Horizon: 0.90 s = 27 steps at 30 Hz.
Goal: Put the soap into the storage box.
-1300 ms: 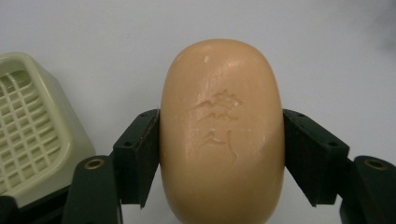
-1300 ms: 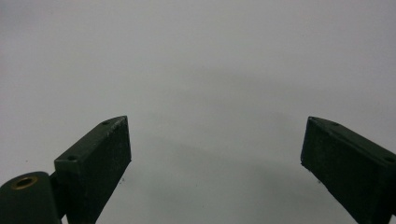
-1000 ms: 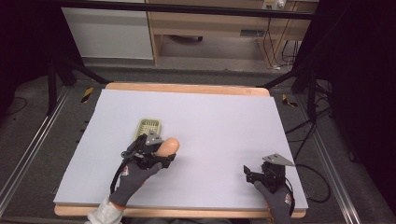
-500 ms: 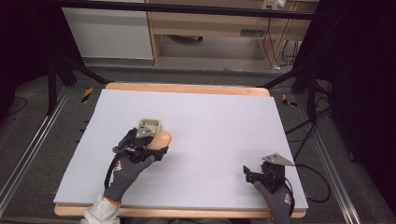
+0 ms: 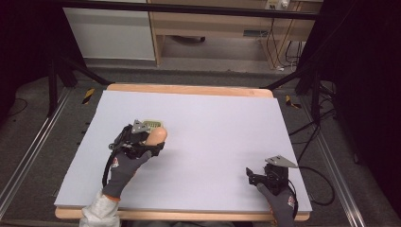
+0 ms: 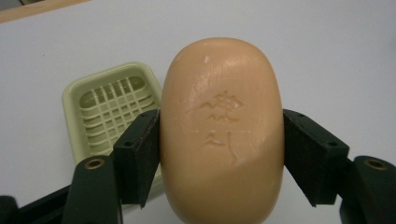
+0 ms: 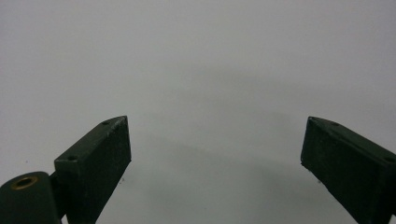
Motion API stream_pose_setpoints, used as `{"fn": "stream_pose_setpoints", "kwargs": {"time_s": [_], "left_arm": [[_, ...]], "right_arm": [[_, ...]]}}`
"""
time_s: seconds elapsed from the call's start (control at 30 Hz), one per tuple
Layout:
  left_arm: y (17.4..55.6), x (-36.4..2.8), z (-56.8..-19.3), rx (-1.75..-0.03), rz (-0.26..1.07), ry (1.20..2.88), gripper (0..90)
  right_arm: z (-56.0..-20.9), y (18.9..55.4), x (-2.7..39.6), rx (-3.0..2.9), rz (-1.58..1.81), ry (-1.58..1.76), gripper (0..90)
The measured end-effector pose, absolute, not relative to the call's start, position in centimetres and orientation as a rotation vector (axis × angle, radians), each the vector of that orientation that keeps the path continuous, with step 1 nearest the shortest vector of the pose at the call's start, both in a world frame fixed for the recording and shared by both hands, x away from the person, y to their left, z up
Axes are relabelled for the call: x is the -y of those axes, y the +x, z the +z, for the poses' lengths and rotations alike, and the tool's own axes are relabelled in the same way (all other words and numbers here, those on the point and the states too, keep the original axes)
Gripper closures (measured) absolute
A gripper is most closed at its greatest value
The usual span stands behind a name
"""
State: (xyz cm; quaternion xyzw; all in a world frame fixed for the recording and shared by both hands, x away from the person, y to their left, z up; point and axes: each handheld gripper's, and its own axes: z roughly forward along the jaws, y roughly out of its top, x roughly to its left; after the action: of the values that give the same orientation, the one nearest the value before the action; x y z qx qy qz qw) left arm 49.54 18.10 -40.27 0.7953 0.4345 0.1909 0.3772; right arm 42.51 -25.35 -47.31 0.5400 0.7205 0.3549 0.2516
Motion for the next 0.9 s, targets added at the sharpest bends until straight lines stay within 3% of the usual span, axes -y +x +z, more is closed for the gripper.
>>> {"fn": "stream_pose_setpoints", "kwargs": {"time_s": [0.9], "left_arm": [[53.2, -20.1, -40.8, -1.213, 0.511, 1.989, 31.9]], "right_arm": [[-47.3, 42.7, 25.1, -1.971, 0.962, 1.464, 8.7]]}}
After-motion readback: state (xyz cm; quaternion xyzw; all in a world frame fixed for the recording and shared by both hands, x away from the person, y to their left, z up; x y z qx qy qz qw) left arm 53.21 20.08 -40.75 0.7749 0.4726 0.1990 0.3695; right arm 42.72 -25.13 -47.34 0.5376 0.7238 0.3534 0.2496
